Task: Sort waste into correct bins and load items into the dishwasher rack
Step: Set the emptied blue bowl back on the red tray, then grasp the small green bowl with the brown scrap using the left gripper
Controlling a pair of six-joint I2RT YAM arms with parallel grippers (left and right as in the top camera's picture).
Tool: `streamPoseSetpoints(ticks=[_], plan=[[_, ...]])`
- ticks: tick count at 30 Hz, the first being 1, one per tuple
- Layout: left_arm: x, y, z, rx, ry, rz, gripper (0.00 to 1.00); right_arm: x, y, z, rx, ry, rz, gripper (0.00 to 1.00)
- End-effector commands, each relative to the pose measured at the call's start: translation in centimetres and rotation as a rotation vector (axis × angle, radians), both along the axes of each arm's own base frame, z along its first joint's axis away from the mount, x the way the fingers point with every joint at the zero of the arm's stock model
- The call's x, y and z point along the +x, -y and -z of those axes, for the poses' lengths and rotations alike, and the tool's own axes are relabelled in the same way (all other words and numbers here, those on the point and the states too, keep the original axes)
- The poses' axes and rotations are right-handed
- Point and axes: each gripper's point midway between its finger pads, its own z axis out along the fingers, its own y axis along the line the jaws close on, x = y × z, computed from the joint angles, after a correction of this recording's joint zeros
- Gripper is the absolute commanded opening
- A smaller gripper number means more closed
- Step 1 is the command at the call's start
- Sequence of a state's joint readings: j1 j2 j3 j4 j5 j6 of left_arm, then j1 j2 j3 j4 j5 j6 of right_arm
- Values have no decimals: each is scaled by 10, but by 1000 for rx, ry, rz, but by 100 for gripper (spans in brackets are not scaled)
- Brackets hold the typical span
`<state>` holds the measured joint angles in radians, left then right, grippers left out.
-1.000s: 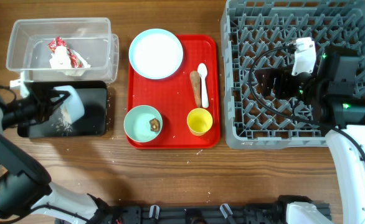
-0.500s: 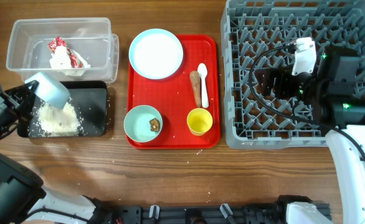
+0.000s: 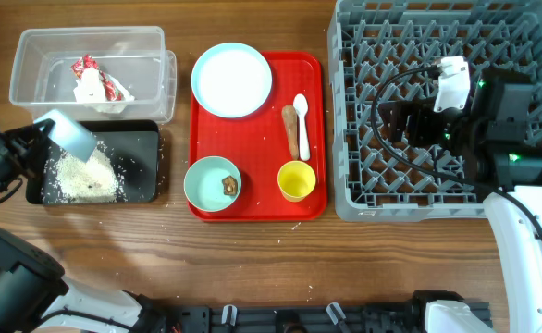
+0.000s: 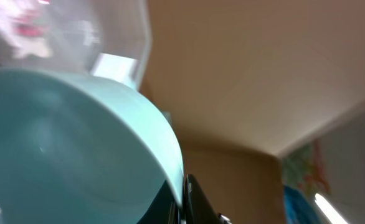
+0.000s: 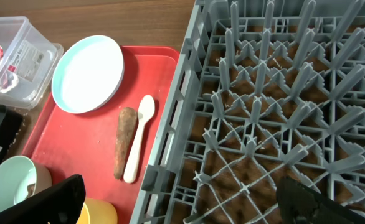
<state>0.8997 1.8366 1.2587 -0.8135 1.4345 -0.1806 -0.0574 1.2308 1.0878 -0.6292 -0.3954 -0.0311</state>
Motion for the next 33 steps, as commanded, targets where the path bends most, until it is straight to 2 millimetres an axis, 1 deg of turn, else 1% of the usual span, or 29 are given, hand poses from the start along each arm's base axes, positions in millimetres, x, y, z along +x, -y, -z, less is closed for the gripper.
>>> streamPoseSetpoints(ticks=[1,2,3,4,5,9,10,11,13,15,16,17,18,19,20,22,23,24,26,27,29,30,31,33], plan=[[7,-2,-7,97,68,11,4,5,0,-8,2,19,5,100],[6,0,5,77,-35,-1,4,5,0,-8,2,20,5,100],[5,7,4,47,-44,14,4,5,0,-8,2,20,5,100],[7,18,-1,40,-8,48,4,5,0,-8,2,19,5,100],[9,23,-1,43,-7,61,4,5,0,-8,2,20,5,100],[24,67,-2,60,2,184,4,4,0,-7,3,11,5,100],[30,87,-4,88,17,236,4,4,0,-7,4,12,5,100],[33,101,-7,118,31,272,4,4,0,-8,3,16,5,100],[41,138,-19,223,73,357,4,5,0,-8,15,10,16,100],[47,168,-30,380,58,400,4,5,0,-8,23,10,24,100],[51,191,-34,540,54,420,4,6,0,-9,23,15,24,100],[54,216,-32,703,53,437,4,6,0,-9,23,17,24,100],[57,235,-23,834,33,449,4,6,0,-9,23,17,24,100],[58,261,-6,1012,10,478,4,6,0,-9,23,17,24,100],[57,276,6,1111,3,506,4,6,0,-9,23,17,24,100],[50,310,37,1305,-36,567,4,6,0,-9,23,16,24,100],[45,325,49,1372,-27,619,4,6,0,-9,23,17,24,100],[37,341,66,1439,-29,681,4,6,0,-9,23,16,24,100],[24,364,89,1482,-35,764,4,6,0,-9,23,16,25,100],[17,377,105,1502,-40,815,4,6,0,-9,23,16,24,100],[9,382,128,1543,-79,868,4,6,0,-9,22,16,25,100],[7,381,135,1547,-97,885,11,6,0,-9,22,17,25,100],[6,380,140,1549,-108,892,24,6,0,-9,22,17,25,100],[12,376,137,1560,-109,867,39,6,0,-9,22,16,25,100]])
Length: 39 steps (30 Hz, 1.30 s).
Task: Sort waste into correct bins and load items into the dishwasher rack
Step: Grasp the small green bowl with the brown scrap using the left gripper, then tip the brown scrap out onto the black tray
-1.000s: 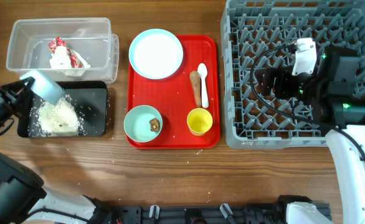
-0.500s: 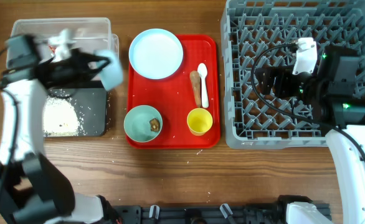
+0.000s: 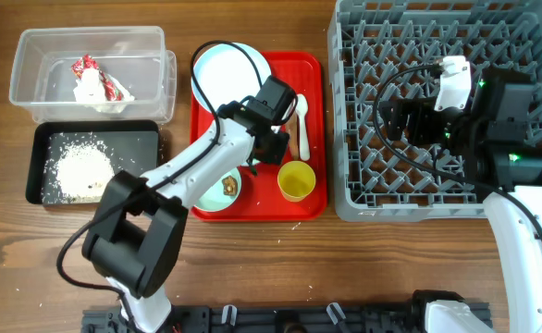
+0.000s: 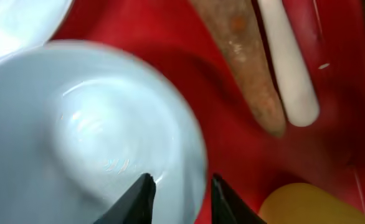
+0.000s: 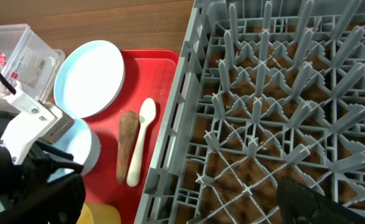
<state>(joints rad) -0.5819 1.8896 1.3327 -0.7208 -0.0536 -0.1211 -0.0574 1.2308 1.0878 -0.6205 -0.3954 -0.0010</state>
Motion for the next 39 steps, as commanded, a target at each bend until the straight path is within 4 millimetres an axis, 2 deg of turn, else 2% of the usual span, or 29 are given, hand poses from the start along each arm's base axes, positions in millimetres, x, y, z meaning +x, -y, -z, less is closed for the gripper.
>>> streamPoseSetpoints(ticks=[1,3,5,6,7,9,14,18,20,21,24,27,29,31,34,36,39], plan=[[12,-11,-9,23,31,-55,46,5,0,-8,2,18,5,100],[11,-16,-30,-3,14,-144,51,5,0,-8,2,18,6,100],[0,-20,-56,-44,-22,-198,56,5,0,-7,3,16,6,100],[-15,-21,-65,-92,-80,-273,57,5,0,-6,2,13,6,100],[-30,-18,-66,-125,-153,-295,58,5,0,-5,2,11,6,100],[-53,-22,-57,-89,-246,-294,58,5,1,-3,1,5,8,100],[-87,-44,-13,5,-341,-350,51,6,1,-1,1,-2,8,100],[-87,-45,14,-11,-312,-351,48,6,1,-1,1,-2,8,100],[-85,-44,24,-28,-294,-347,39,6,1,-1,1,-2,8,100],[-85,-43,26,-31,-290,-347,32,6,1,-1,1,-2,8,100],[-83,-46,26,-18,-276,-350,24,6,1,-1,1,-2,8,100],[-82,-46,26,-20,-275,-350,4,6,1,-1,1,-1,8,100],[-82,-46,23,-22,-273,-351,4,6,1,-1,1,-2,8,100],[-77,-50,-7,-60,-292,-376,4,6,1,-1,2,-2,8,100],[-58,-73,-69,-137,-200,-386,4,6,1,-1,17,-10,22,100],[-46,-100,-92,-181,-124,-431,4,6,1,-1,17,-11,22,100],[-31,-154,-110,-299,-92,-513,4,6,1,0,16,-13,22,100]])
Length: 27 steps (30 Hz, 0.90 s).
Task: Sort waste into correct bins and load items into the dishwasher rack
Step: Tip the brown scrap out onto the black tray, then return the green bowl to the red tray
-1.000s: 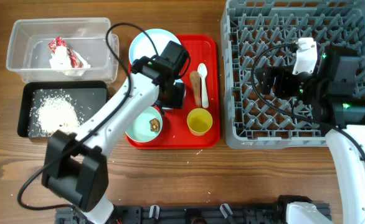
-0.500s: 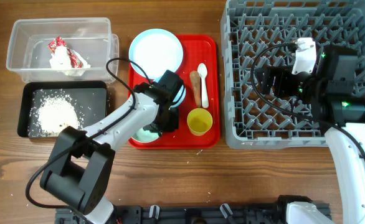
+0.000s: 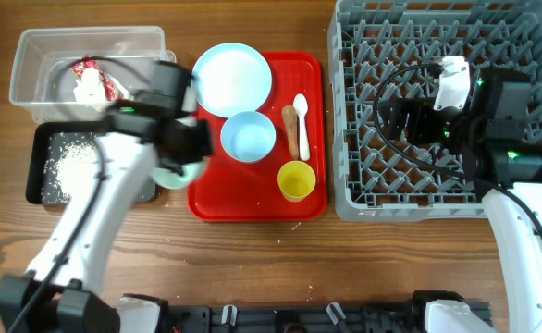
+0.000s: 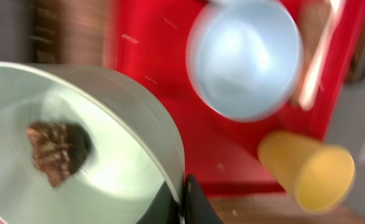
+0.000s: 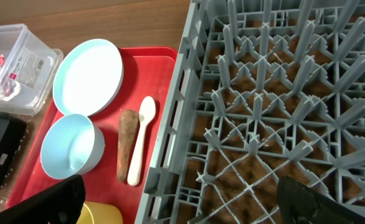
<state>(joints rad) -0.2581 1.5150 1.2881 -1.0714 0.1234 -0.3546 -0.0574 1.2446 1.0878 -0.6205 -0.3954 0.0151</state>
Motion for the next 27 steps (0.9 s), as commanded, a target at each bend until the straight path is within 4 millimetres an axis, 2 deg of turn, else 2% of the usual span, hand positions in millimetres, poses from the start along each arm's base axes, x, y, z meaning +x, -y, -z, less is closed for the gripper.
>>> streamPoseSetpoints(ticks=[1,5,10,12,14,16,18,21,24,25,26,27], plan=[[19,-60,-19,-164,76,-43,4,4,1,-5,4,7,12,100],[35,-114,-35,-449,207,-87,4,4,1,-5,4,7,12,100],[41,-203,-55,-836,429,-294,4,4,0,-5,4,7,11,100],[39,-232,-55,-991,498,-369,4,4,0,-5,4,7,11,100],[40,-245,-48,-1099,512,-417,4,4,0,-5,4,6,11,100],[42,-248,-36,-1151,484,-449,4,4,0,-5,4,6,11,100],[42,-247,-33,-1166,468,-461,4,4,0,-5,4,6,11,100],[42,-246,-51,-1254,514,-451,4,4,1,-5,4,6,12,100],[41,-240,-55,-1265,500,-452,4,4,1,-5,4,7,11,100],[41,-222,-64,-1227,483,-405,4,4,0,-5,4,8,11,100],[39,-193,-68,-1108,423,-326,4,4,0,-5,4,7,11,100],[37,-176,-65,-1024,380,-280,4,4,1,-5,4,8,12,100]])
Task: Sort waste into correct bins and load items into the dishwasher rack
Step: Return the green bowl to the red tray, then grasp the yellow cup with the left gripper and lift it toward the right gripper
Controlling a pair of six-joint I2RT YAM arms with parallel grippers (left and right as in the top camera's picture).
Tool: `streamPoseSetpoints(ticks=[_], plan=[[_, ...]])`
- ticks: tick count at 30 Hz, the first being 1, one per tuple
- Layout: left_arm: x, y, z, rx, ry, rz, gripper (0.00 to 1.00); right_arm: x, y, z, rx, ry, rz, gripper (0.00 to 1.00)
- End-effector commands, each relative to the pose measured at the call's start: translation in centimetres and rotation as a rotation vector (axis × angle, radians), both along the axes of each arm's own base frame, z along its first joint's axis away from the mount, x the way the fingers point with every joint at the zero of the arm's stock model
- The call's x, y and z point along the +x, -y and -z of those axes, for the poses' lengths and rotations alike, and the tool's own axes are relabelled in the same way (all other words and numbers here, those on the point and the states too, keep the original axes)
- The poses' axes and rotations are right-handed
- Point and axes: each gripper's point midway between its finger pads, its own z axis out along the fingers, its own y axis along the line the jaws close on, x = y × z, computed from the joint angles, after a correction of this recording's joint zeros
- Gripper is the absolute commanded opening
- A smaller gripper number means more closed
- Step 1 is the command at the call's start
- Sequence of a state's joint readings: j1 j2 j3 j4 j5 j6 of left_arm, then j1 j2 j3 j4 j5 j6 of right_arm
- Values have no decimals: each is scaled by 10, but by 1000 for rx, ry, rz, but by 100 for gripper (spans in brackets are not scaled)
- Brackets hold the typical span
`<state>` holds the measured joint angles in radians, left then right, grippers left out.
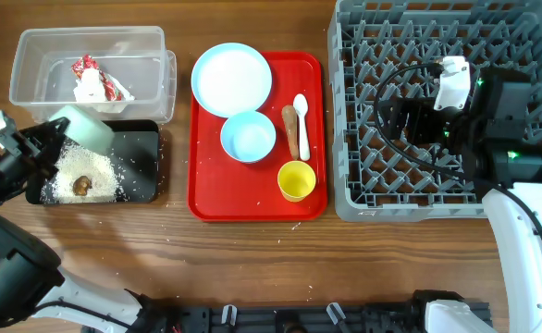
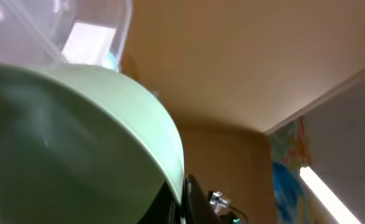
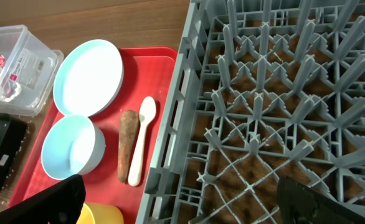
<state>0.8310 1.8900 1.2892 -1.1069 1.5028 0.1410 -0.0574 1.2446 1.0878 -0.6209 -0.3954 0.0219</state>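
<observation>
My left gripper is shut on the rim of a pale green bowl, tipped on edge over the black tray. In the left wrist view the bowl fills the frame, and its rim sits between the jaws. A brown food lump lies on the white rice in that tray. On the red tray stand a white plate, a blue bowl, a yellow cup, a white spoon and a brown scrap. My right gripper hangs open over the grey rack.
A clear plastic bin holding a red and white wrapper stands behind the black tray. The grey rack fills the right side of the table, its prongs bare. Rice grains are scattered on the wood near the black tray.
My left gripper has moved with the green bowl from the red tray's left edge to the far left. The bowl is now tipped over the black tray and the brown lump lies on the rice.
First my left gripper held the blue bowl tipped over the black tray, with the green bowl on the red tray. Then it held the blue bowl over the red tray. Later the blue bowl stood there and it held the green bowl, now emptied onto the rice. The right arm stayed put.
</observation>
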Motion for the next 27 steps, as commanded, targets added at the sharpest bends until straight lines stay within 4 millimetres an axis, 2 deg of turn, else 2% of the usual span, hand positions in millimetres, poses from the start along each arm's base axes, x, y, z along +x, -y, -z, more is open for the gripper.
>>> streamPoseSetpoints(ticks=[1,3,7,9,11,13,17,20,21,23,24,25,27], plan=[[-6,69,-17,333,-15,195,4,4,0,-5,-1,10,7,100],[-14,110,-9,523,-86,326,4,4,1,-5,-1,10,7,100],[-31,160,30,893,-316,497,4,5,0,-5,-1,12,7,100],[-37,189,51,1065,-369,586,4,5,0,-5,-1,12,7,100],[-42,226,69,1170,-390,656,4,5,1,-5,-1,11,7,100],[-45,257,83,1201,-382,713,4,4,0,-5,-1,9,7,100],[-58,275,117,1316,-485,767,4,3,1,-3,-1,2,7,100],[-68,289,133,1338,-499,839,4,2,1,-3,-1,-3,7,100],[-71,292,135,1343,-497,854,10,2,1,-3,0,-3,7,100],[-74,299,137,1351,-482,872,35,2,1,-3,0,-3,7,100],[-73,301,137,1352,-473,874,44,2,1,-3,0,-3,7,100],[-72,303,136,1345,-466,874,52,2,1,-3,0,-3,7,100],[-69,308,127,1313,-452,872,60,2,0,-3,0,-2,7,100]])
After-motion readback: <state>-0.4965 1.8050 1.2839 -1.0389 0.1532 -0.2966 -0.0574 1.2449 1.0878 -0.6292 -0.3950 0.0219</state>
